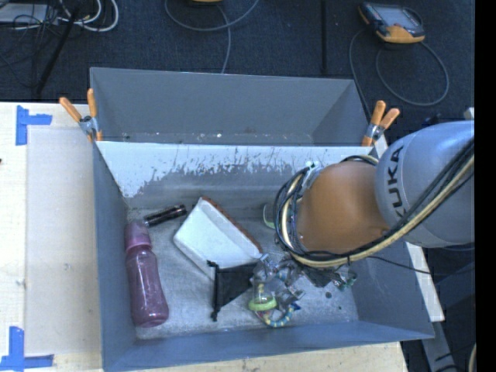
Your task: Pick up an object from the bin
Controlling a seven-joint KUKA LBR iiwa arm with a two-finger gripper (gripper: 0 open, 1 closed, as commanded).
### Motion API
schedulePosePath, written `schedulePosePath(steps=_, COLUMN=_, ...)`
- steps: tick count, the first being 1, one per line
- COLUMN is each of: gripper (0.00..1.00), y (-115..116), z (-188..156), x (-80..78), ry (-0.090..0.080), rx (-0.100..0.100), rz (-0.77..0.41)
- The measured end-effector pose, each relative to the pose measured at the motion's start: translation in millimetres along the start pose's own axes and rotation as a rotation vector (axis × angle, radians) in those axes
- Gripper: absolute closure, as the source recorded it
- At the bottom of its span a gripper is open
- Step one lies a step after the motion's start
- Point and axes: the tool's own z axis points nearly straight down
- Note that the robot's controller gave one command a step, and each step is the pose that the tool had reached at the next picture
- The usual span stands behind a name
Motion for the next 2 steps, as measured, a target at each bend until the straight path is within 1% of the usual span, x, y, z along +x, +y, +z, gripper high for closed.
schedulePosePath(steps=2, gripper=1.0, y=-0.1, z=0.0, x=0.0, ry=0.0, rx=0.0, rz=0.001)
